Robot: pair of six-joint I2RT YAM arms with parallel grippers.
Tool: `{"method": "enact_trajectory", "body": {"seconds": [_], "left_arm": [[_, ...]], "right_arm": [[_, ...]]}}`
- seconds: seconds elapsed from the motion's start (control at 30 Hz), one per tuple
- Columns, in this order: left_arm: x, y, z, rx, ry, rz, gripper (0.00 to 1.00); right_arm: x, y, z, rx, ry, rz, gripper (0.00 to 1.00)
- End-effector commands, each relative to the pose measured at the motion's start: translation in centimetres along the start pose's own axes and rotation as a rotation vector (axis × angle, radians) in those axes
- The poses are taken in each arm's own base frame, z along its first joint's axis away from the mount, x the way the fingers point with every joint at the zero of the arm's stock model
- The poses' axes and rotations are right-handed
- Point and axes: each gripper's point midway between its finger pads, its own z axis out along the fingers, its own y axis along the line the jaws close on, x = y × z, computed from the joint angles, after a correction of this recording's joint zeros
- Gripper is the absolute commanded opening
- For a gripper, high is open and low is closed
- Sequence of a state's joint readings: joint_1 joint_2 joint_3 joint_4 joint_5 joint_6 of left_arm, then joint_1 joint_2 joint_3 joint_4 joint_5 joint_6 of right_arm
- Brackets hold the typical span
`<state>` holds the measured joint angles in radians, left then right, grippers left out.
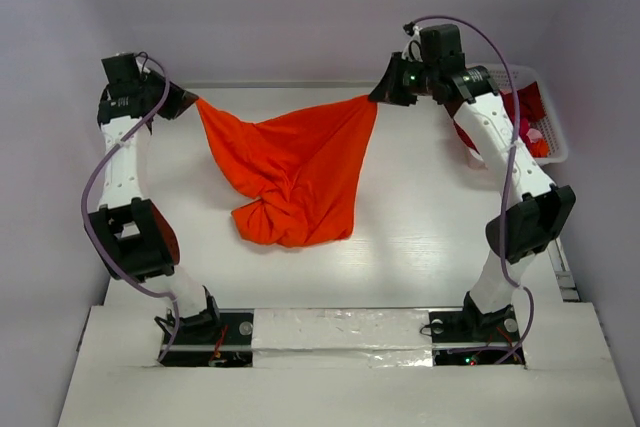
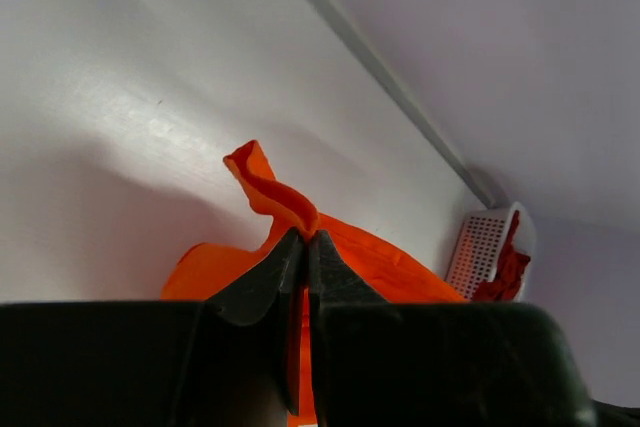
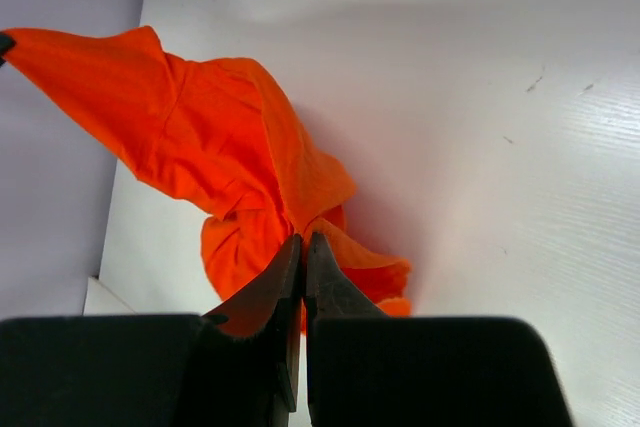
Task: Fold and stack the t-shirts
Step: Flatten out the tshirt
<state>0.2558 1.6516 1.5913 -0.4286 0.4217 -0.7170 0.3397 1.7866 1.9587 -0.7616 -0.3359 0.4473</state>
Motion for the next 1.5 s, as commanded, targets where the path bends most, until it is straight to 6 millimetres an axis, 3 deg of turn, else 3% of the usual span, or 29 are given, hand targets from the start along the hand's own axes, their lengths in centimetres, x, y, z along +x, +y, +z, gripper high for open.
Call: {"method": "enact_trajectory", "body": {"seconds": [0.0,0.13,0.2,0.3,0.33,0.43,0.47,0.53,0.57,0.67,0.7,0.77,0.8,0.83,0.9,0.93,1.0,1.03,1.1,1.17,1.23,1.3,1.37,1.4,1.47], "left_arm": [[-3.4,-7.9,-5.8,0.224,-0.139,0.085,0.0],[-3.4,-11.6,-9.7,0.355,-0.17,0.122,0.0],[-3.2,-12.9,-11.1,0.412,-0.18,0.142,0.0],[-2.3,-15.3,-15.0,0.517,-0.21,0.194,0.0],[-1.9,-15.7,-15.8,0.546,-0.206,0.206,0.0],[-0.7,-16.7,-18.1,0.614,-0.212,0.249,0.0],[-0.3,-16.8,-18.5,0.637,-0.207,0.249,0.0],[1.1,-17.6,-20.8,0.704,-0.206,0.274,0.0],[1.4,-17.8,-21.4,0.727,-0.213,0.28,0.0],[2.9,-18.6,-24.8,0.794,-0.243,0.326,0.0],[3.4,-18.8,-25.6,0.815,-0.241,0.325,0.0],[4.8,-19.4,-28.2,0.879,-0.251,0.363,0.0],[5.3,-19.7,-29.1,0.901,-0.251,0.373,0.0],[6.2,-19.9,-30.6,0.932,-0.247,0.384,0.0],[7.1,-20.5,-32.4,0.986,-0.252,0.411,0.0],[7.9,-20.7,-33.8,1.017,-0.245,0.418,0.0],[8.8,-21.3,-35.9,1.058,-0.256,0.445,0.0],[9.1,-21.5,-36.6,1.075,-0.247,0.443,0.0],[9.6,-22.0,-38.2,1.111,-0.264,0.466,0.0],[9.6,-22.4,-38.9,1.121,-0.274,0.472,0.0],[8.5,-22.6,-37.8,1.099,-0.287,0.459,0.0],[7.4,-22.4,-36.0,1.059,-0.293,0.45,0.0],[5.4,-21.8,-32.6,0.989,-0.287,0.404,0.0],[4.3,-21.3,-30.1,0.951,-0.277,0.383,0.0],[2.9,-20.8,-27.7,0.909,-0.279,0.344,0.0]], "right_arm": [[-2.6,0.6,-2.2,0.01,-0.054,-0.046,0.0],[-6.1,3.3,-5.5,-0.035,-0.149,-0.088,0.0],[-6.7,4.2,-6.9,-0.048,-0.177,-0.095,0.0],[-7.2,5.8,-9.7,-0.086,-0.229,-0.112,0.0],[-7.3,6.8,-11.7,-0.104,-0.267,-0.127,0.0],[-7.1,7.0,-13.7,-0.1,-0.31,-0.151,0.0],[-7.1,7.6,-15.9,-0.098,-0.35,-0.166,0.0],[-6.8,7.8,-17.9,-0.087,-0.382,-0.19,0.0],[-6.7,8.5,-20.5,-0.092,-0.433,-0.206,0.0],[-6.1,9.5,-23.8,-0.113,-0.494,-0.222,0.0],[-5.7,10.4,-26.3,-0.136,-0.54,-0.227,0.0],[-5.1,10.9,-28.2,-0.164,-0.582,-0.23,0.0],[-4.7,11.2,-29.2,-0.176,-0.602,-0.226,0.0],[-3.9,11.9,-31.9,-0.2,-0.655,-0.24,0.0],[-3.0,11.9,-33.3,-0.209,-0.688,-0.24,0.0],[-2.0,12.4,-35.8,-0.231,-0.737,-0.253,0.0],[-1.2,12.3,-37.0,-0.241,-0.773,-0.254,0.0],[-0.4,12.6,-38.8,-0.257,-0.81,-0.262,0.0],[0.0,12.6,-39.7,-0.261,-0.83,-0.255,0.0],[0.0,12.3,-39.4,-0.24,-0.81,-0.248,0.0],[-0.6,12.3,-39.4,-0.221,-0.812,-0.252,0.0],[-1.6,11.7,-37.5,-0.185,-0.778,-0.244,0.0],[-2.5,11.3,-35.9,-0.167,-0.758,-0.234,0.0],[-3.3,10.8,-33.8,-0.148,-0.723,-0.225,0.0],[-4.4,10.3,-32.0,-0.123,-0.701,-0.215,0.0]]}}
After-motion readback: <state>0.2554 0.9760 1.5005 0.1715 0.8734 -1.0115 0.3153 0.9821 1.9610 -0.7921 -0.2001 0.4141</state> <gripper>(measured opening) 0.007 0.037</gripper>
